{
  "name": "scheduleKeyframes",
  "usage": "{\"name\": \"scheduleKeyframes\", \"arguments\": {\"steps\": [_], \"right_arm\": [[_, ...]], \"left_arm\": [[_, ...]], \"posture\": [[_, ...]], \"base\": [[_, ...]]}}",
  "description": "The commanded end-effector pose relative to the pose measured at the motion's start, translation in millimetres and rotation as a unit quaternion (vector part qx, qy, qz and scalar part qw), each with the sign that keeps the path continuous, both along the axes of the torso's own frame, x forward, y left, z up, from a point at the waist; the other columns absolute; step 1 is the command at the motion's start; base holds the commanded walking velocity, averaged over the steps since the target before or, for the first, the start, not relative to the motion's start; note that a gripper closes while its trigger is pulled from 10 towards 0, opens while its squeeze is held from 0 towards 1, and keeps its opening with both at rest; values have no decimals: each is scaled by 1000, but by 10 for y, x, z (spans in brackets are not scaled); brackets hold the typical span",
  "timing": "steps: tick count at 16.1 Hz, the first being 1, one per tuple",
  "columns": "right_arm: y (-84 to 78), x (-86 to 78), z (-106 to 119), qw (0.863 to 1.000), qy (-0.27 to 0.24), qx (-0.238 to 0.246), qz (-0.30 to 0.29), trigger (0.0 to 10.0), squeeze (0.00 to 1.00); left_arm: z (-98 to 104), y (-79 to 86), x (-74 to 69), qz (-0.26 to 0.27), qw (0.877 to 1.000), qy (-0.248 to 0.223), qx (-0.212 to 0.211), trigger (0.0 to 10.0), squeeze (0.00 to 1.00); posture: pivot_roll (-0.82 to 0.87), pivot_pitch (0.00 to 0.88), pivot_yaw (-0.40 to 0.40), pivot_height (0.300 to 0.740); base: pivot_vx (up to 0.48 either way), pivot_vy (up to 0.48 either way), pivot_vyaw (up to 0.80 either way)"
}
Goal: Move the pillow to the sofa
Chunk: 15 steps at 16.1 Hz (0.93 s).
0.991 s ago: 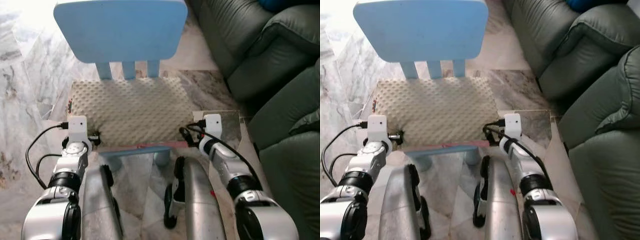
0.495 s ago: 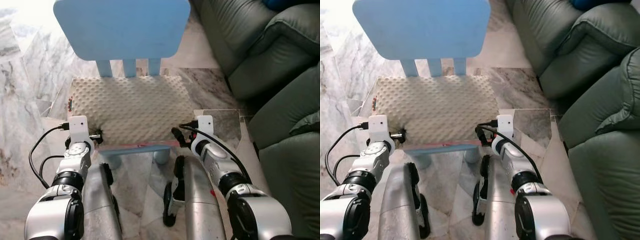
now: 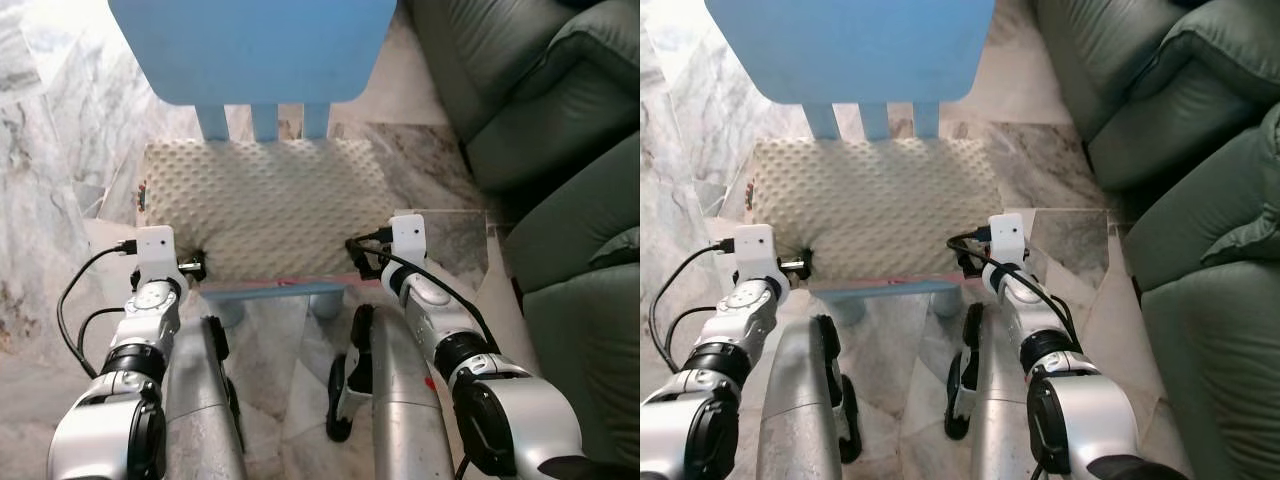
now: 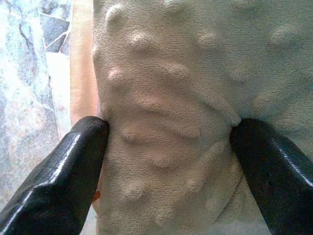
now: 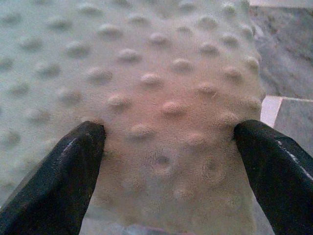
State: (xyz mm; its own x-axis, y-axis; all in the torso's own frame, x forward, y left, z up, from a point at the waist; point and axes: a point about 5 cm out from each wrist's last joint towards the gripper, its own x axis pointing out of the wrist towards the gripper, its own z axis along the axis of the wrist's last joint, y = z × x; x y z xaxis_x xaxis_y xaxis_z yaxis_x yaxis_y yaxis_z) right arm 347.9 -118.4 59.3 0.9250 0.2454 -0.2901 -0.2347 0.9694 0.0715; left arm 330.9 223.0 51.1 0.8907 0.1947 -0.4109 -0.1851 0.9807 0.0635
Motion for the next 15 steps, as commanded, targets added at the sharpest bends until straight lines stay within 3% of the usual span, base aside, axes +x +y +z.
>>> {"name": "scheduleKeyframes", "arguments": {"steps": [1,2,3,9,15], "right_arm": [[-18,-106,-165,999,32,-8,-7,10000,0],[-2,-156,-234,999,46,3,-16,0,0],[21,-195,-283,998,58,28,-24,0,0],[90,-208,-300,996,71,51,-25,0,0],[91,-225,-322,995,75,59,-31,0,0]], "left_arm": [[-131,18,-102,1,1000,26,-4,10000,0],[-139,30,-121,-3,1000,21,-3,3294,0],[-159,14,-139,-5,1000,13,-18,0,0],[-194,-103,-140,-13,999,3,-31,0,0],[-210,-96,-164,-10,999,-6,-33,0,0]], "posture": [[139,410,-96,566],[152,412,-91,566],[159,411,-91,566],[182,415,-94,566],[185,418,-96,566]], "base": [[0,0,0],[0,0,0],[0,0,0],[0,0,0],[0,0,0]]}}
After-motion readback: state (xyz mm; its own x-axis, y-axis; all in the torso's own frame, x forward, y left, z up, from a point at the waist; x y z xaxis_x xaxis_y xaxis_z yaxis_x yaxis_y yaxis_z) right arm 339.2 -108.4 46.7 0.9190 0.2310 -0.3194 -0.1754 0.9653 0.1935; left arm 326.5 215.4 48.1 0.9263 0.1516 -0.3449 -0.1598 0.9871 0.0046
